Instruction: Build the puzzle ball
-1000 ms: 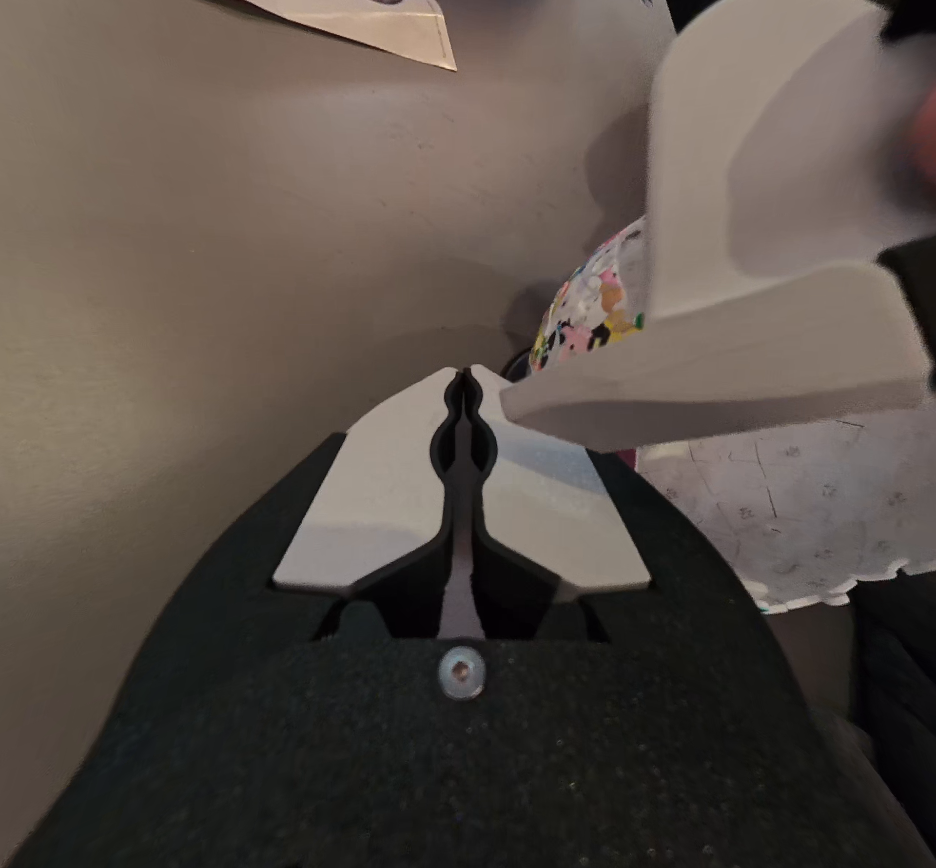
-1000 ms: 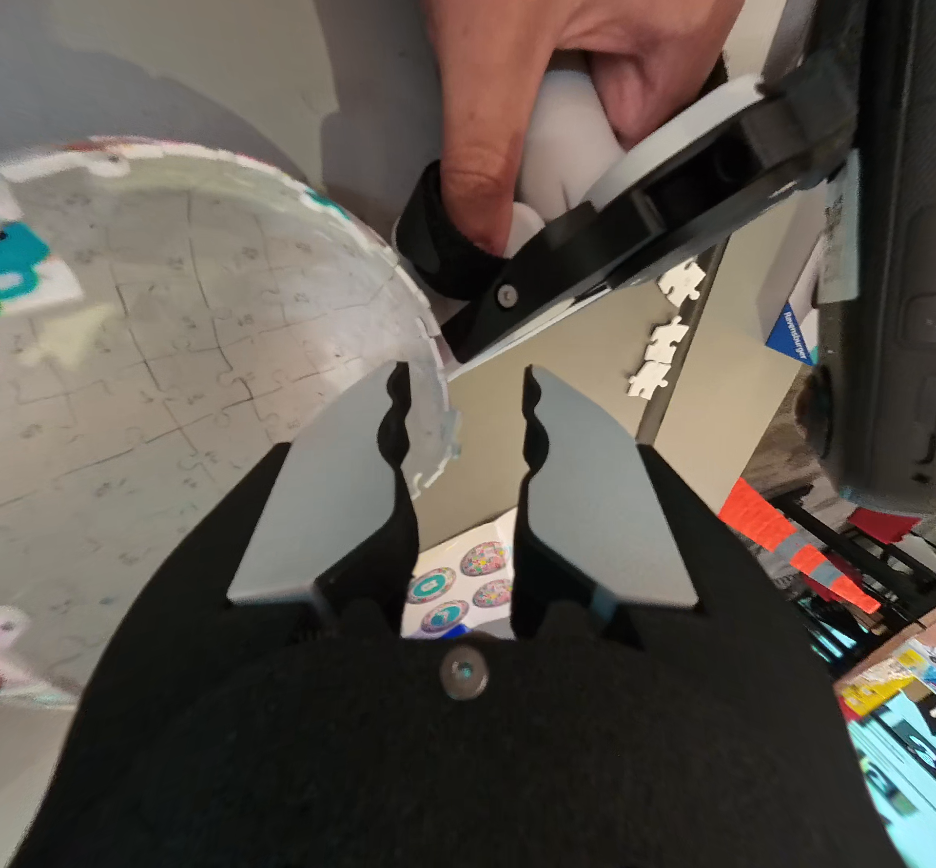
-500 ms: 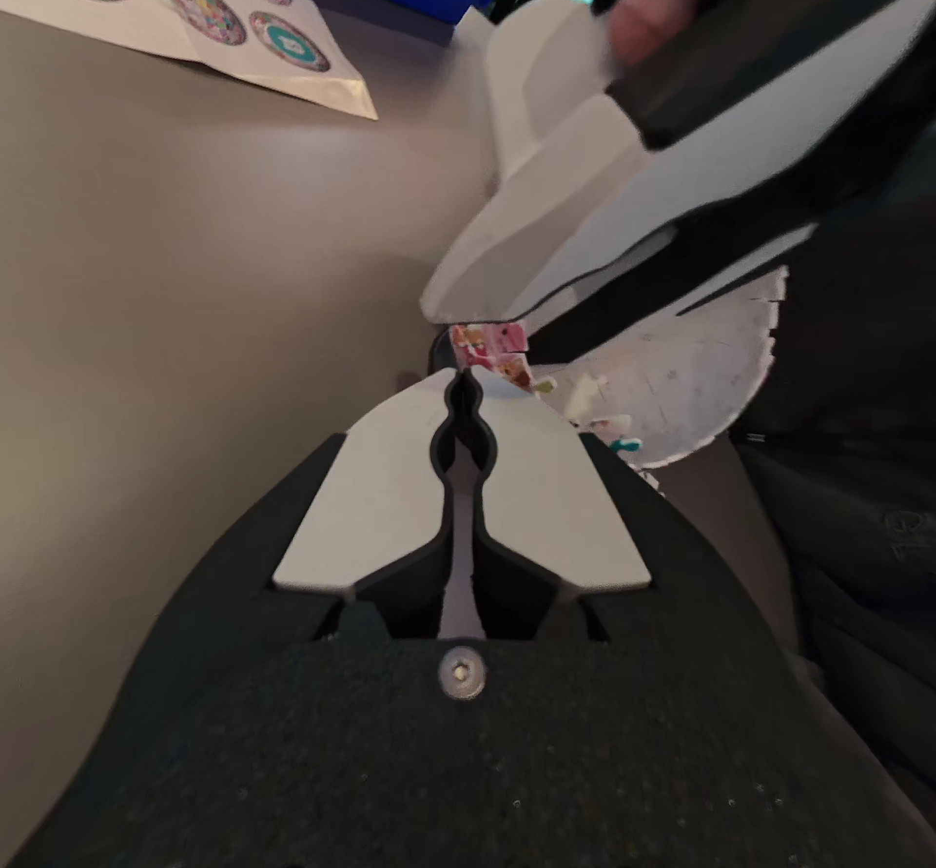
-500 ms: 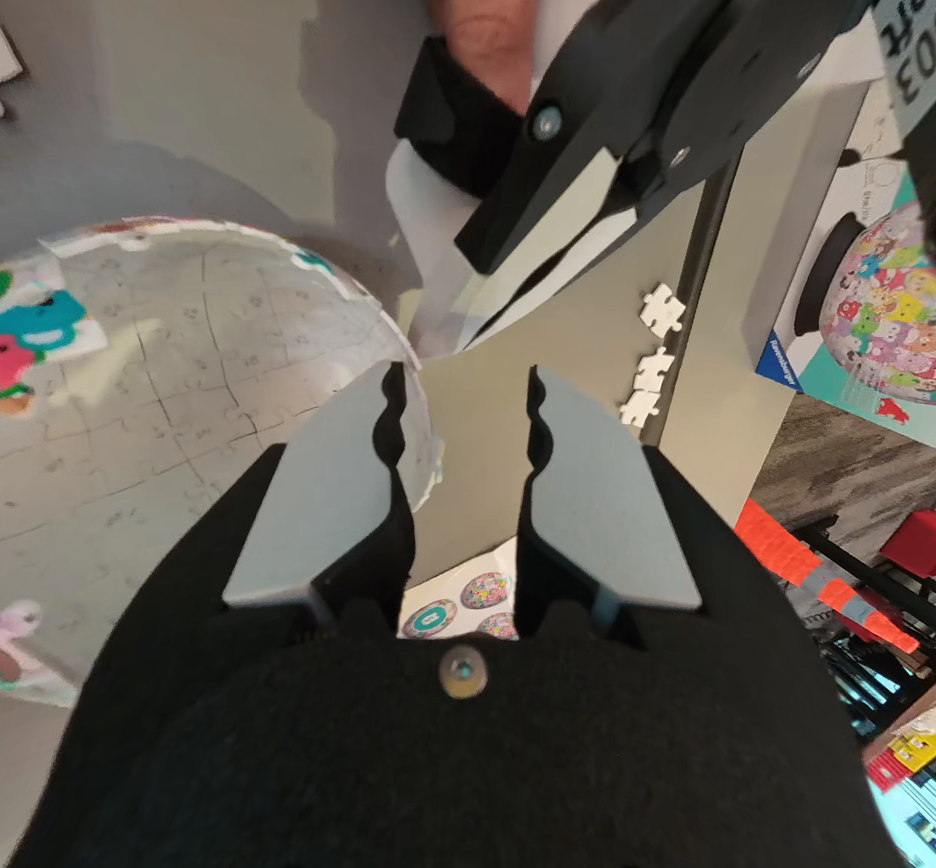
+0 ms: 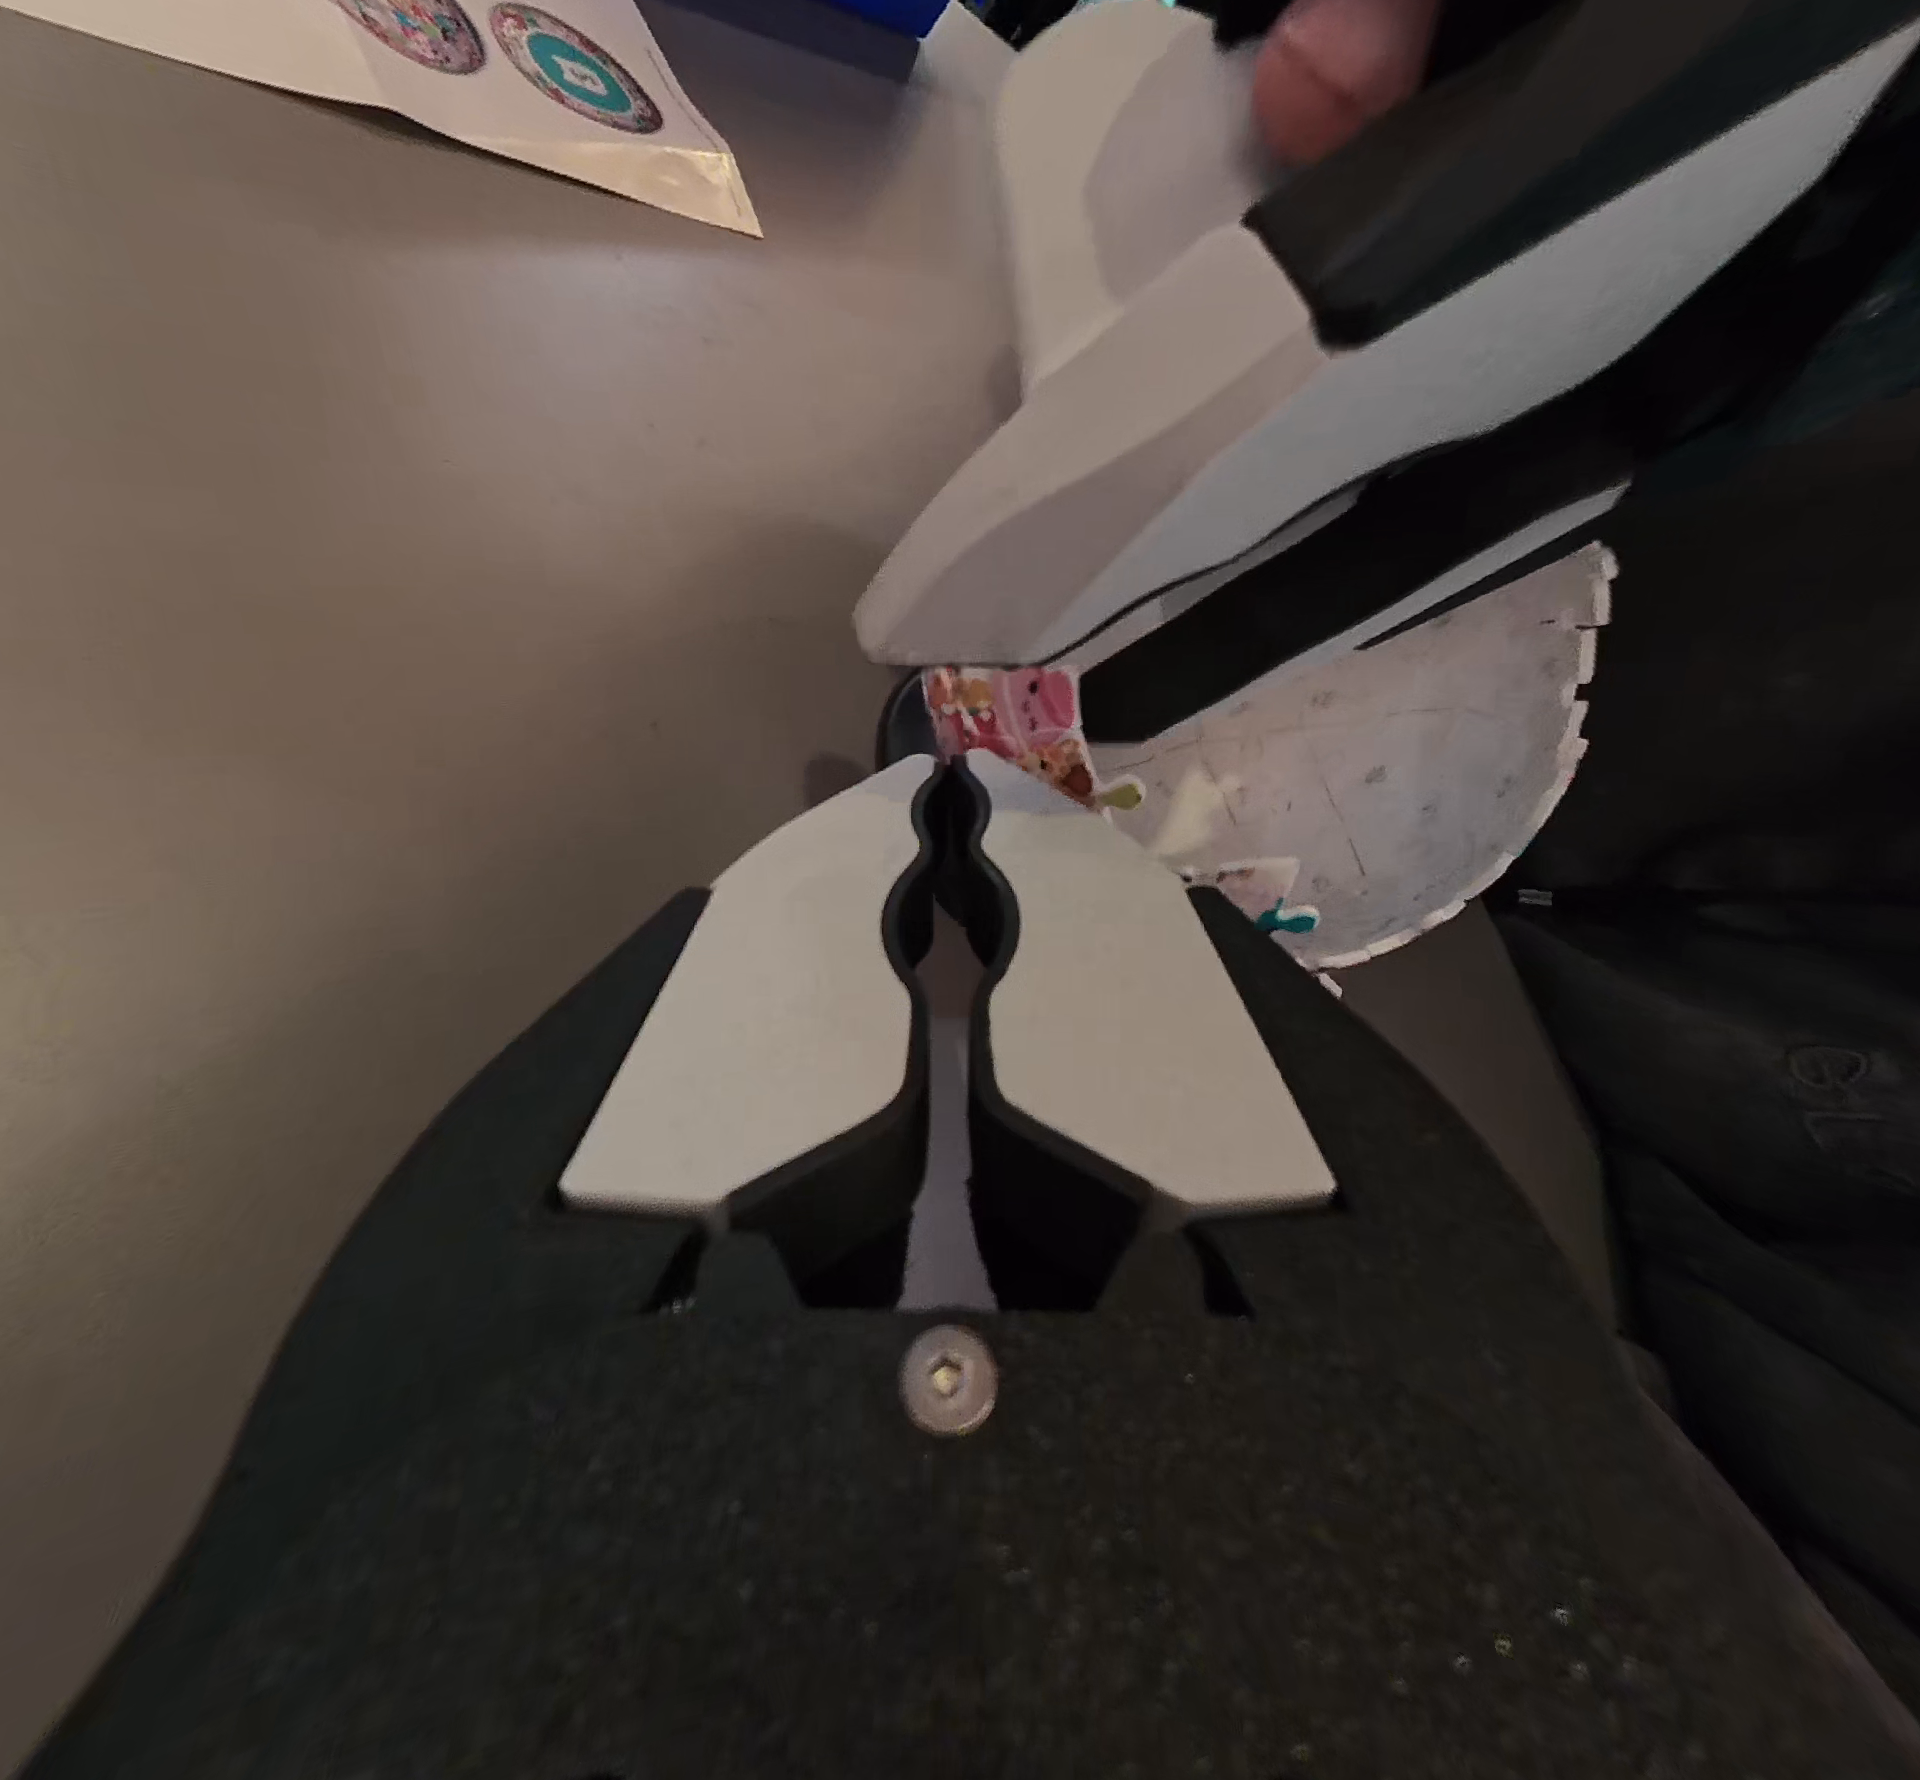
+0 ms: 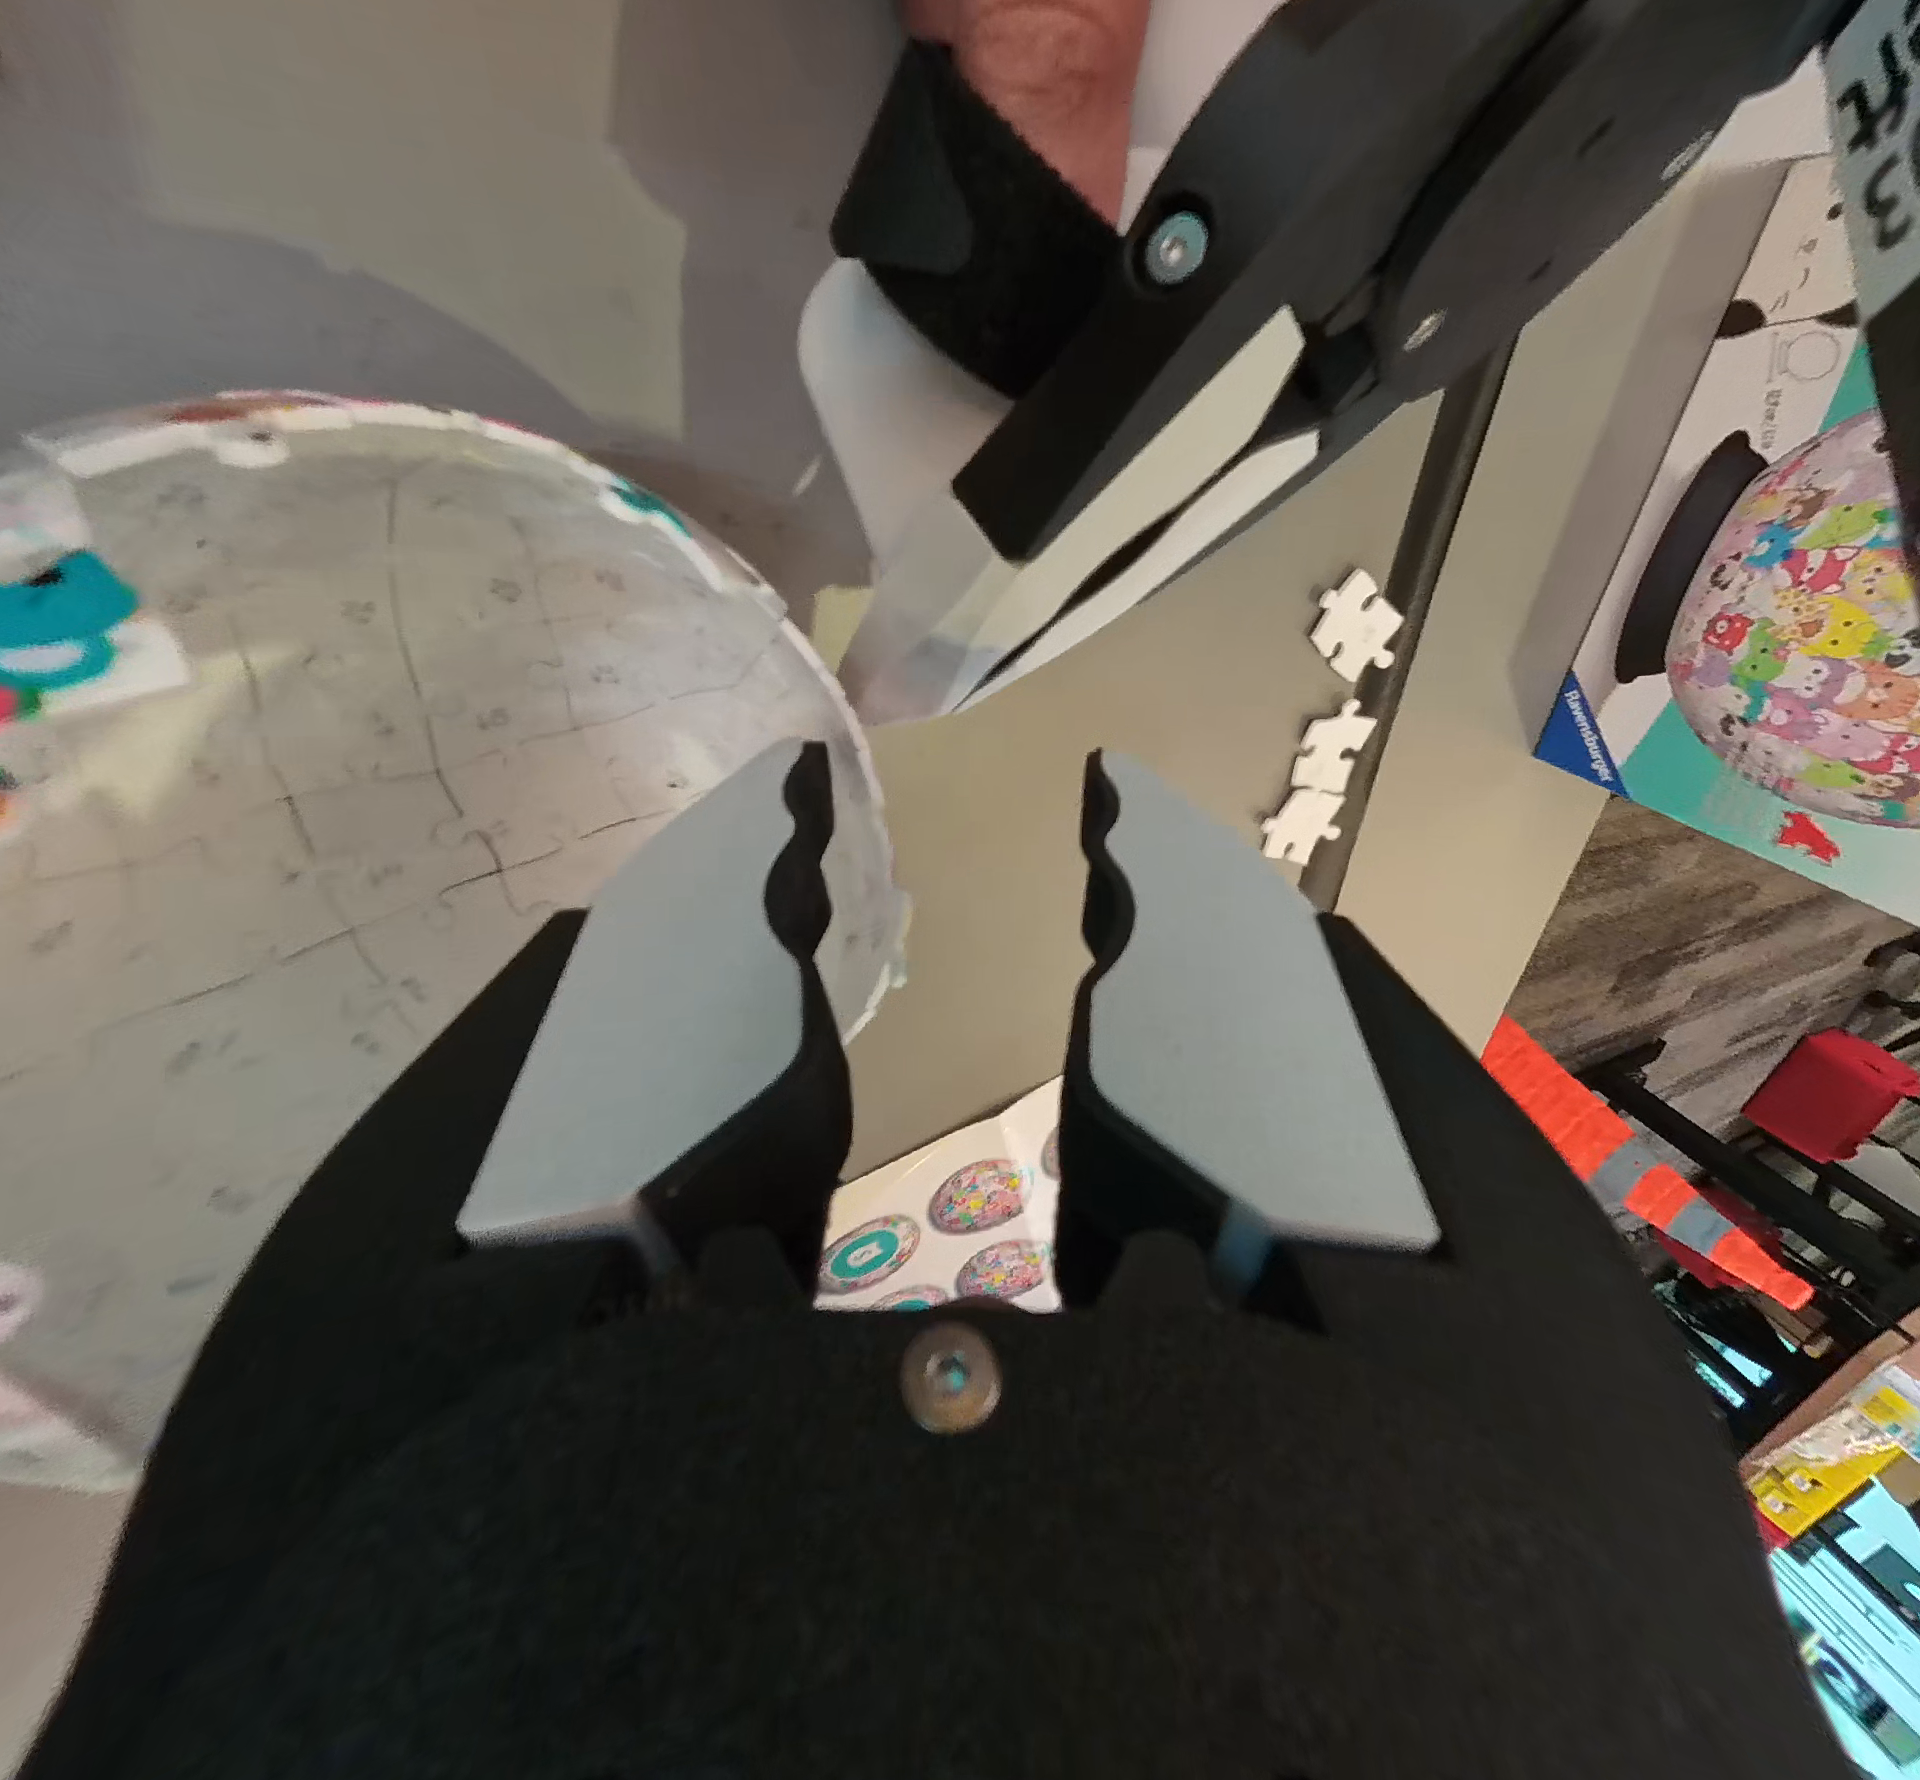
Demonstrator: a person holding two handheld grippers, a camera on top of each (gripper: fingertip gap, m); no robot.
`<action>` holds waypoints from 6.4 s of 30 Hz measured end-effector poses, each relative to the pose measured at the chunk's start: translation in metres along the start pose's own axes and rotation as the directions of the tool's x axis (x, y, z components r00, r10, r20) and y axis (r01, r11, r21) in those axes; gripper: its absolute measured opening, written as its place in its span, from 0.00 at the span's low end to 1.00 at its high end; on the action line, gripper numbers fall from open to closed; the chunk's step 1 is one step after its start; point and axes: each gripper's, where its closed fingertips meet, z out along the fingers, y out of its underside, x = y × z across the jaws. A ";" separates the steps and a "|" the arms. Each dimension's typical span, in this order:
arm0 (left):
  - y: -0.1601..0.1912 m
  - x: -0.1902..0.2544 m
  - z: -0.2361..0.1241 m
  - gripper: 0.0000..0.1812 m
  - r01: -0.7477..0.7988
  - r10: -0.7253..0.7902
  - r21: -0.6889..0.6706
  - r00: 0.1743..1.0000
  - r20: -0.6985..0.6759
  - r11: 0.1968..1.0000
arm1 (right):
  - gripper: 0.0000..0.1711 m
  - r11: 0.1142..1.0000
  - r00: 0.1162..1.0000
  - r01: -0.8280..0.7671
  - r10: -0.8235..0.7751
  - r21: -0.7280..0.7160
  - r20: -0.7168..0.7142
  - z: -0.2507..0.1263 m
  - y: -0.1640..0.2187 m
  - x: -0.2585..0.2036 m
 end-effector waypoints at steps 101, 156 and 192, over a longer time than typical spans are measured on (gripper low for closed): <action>-0.023 -0.015 -0.010 0.08 -0.087 0.071 0.113 0.988 0.134 0.990 | 0.09 0.982 0.983 -0.153 0.140 0.107 0.123 -0.010 0.019 -0.015; -0.038 -0.034 -0.035 0.12 -0.128 0.051 0.241 0.952 0.301 0.962 | 0.05 0.878 0.858 -0.478 0.472 -0.024 0.204 -0.008 0.035 -0.020; -0.033 -0.036 -0.029 0.13 -0.111 0.047 0.199 0.953 0.300 0.974 | 0.01 0.899 0.877 -0.438 0.424 0.014 0.225 -0.015 0.035 -0.019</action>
